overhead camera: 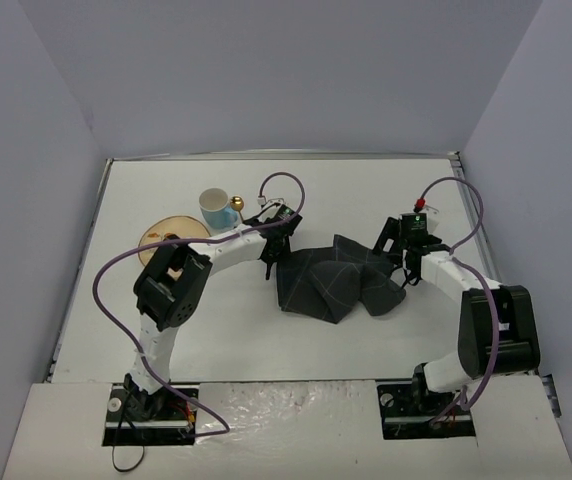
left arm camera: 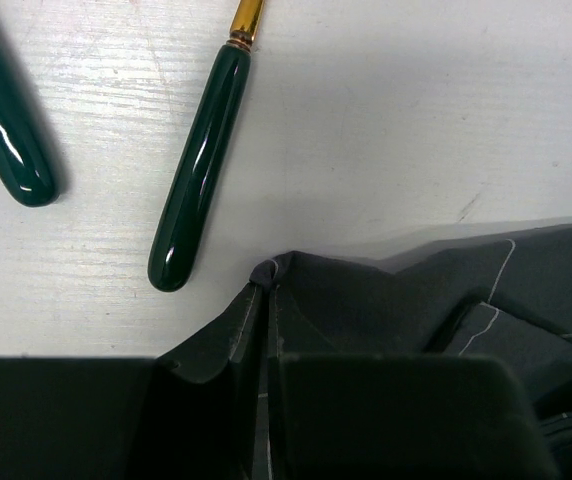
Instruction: Set the dinner table for one person
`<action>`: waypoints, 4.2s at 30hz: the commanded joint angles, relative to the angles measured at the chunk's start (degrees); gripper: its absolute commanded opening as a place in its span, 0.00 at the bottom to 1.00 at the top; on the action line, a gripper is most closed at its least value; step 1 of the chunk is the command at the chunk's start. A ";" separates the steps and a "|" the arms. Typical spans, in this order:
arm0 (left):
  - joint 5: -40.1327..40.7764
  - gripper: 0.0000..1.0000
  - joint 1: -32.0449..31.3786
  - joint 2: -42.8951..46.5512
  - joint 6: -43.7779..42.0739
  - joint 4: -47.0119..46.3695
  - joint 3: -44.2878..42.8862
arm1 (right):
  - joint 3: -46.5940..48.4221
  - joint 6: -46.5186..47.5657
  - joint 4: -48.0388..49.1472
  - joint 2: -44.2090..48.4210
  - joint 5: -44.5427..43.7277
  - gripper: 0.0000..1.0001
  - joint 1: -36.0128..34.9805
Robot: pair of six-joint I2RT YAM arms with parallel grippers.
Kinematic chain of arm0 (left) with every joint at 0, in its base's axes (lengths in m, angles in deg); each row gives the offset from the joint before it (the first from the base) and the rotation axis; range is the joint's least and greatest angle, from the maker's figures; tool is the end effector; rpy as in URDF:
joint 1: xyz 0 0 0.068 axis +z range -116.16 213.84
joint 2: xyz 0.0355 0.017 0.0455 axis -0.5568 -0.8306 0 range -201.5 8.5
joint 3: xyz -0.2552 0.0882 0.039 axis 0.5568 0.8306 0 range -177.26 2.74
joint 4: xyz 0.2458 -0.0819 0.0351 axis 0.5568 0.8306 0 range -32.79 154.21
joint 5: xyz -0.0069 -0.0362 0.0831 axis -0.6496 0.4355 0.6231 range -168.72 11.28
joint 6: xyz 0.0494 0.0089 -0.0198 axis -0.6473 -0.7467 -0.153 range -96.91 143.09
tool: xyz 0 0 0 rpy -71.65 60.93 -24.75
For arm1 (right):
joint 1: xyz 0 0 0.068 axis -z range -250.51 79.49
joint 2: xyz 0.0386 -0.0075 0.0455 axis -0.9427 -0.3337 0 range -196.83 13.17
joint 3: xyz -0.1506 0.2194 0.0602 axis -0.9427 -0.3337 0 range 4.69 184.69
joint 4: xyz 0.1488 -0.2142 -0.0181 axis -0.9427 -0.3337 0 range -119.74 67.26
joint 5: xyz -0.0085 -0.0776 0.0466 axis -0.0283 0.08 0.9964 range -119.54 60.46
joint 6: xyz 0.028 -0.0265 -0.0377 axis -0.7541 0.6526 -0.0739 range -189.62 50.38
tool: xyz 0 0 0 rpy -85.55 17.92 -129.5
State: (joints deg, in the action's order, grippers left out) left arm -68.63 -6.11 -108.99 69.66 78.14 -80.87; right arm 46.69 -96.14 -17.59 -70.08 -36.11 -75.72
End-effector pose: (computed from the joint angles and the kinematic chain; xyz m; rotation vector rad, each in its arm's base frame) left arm 0.3424 -0.2787 0.1718 -0.2186 2.5417 -0.3902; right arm 0.3002 0.0233 0.1947 0.4699 2.1516 0.1845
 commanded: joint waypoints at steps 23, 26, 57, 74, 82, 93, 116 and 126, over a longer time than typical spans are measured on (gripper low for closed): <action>0.78 0.00 0.74 1.58 -2.68 2.85 3.07 | 1.26 -2.47 7.98 -13.57 -1.26 0.42 0.38; 1.07 0.00 0.76 1.72 -2.71 2.89 3.11 | 1.00 -2.16 7.30 -12.90 -0.93 0.33 0.43; 1.51 0.00 0.92 2.36 -3.16 2.61 3.20 | 3.55 -3.80 0.31 -15.46 -2.58 0.15 -2.34; 9.90 0.00 1.54 19.47 -18.40 -5.32 1.19 | 16.66 9.48 0.13 7.28 -8.26 0.00 -2.18; 13.50 0.00 1.62 29.38 -25.16 -10.68 -0.30 | 19.07 13.86 2.55 16.14 -9.42 0.00 -1.64; 16.45 0.00 1.31 42.19 -28.76 -17.30 4.97 | 19.50 14.68 4.05 25.73 -13.79 0.00 -1.29; 26.90 0.00 -25.05 58.74 -29.02 -11.91 11.70 | 25.64 10.45 -23.73 46.65 -31.57 0.00 -1.38; 22.59 0.00 -13.82 42.20 -14.99 -8.93 10.19 | 21.73 3.80 -25.33 30.68 -36.58 0.00 -1.07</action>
State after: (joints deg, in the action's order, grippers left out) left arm -41.86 -25.03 -59.93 47.23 69.83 -68.65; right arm 70.60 -88.35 -45.10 -30.67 -69.43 -77.26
